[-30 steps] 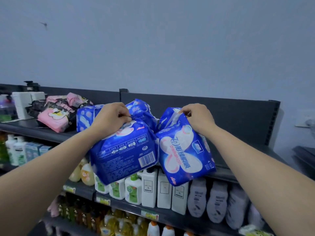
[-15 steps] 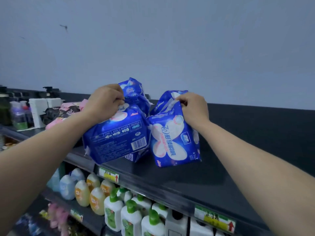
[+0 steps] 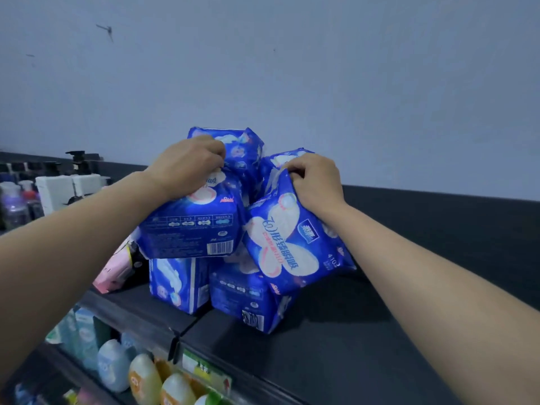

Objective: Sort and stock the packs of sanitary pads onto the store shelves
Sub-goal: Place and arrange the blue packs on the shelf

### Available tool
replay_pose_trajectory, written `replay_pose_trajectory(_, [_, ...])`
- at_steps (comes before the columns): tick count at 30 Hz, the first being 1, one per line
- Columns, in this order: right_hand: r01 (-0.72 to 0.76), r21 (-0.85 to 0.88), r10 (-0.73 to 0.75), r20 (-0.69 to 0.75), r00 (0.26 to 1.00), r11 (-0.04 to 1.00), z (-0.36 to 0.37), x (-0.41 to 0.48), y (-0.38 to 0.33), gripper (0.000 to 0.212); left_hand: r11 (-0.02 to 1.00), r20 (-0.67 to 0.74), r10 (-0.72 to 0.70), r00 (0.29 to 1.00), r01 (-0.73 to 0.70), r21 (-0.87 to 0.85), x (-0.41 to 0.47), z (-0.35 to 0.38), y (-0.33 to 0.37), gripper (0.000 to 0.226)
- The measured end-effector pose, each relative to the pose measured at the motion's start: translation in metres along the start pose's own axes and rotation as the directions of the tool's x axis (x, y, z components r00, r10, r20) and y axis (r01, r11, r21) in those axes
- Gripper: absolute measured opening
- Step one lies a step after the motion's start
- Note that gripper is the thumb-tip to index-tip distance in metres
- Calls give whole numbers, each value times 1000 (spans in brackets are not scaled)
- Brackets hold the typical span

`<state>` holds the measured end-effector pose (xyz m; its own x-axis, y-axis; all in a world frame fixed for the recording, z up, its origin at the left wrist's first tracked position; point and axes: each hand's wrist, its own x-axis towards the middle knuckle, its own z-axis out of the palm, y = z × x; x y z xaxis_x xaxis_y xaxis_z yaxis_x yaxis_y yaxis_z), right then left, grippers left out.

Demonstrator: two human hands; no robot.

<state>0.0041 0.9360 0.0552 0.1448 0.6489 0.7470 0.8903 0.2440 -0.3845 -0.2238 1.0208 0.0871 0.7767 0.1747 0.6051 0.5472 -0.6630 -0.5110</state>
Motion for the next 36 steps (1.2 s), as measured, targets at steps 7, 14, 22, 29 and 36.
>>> replay_pose_trajectory(7, [-92,-17,91,434,896,996,54,35,-26,19,887,329,-251,910,353,-298,8,64,-33,13])
replay_pose_trajectory(14, [-9,-85,47,457,888,996,66,39,-39,13,816,379,-334,863,466,-341,11,74,-41,10])
replay_pose_trajectory(22, [29,-313,88,355,930,949,51,46,-50,16,709,415,-463,783,608,-357,2,51,-45,13])
replay_pose_trajectory(29, [-120,-420,252,274,928,900,85,37,-61,14,687,442,-494,749,647,-330,-2,66,-36,12])
replay_pose_trajectory(36, [-148,-419,343,442,829,896,58,40,-72,26,747,529,-380,759,589,-308,-12,29,-34,22])
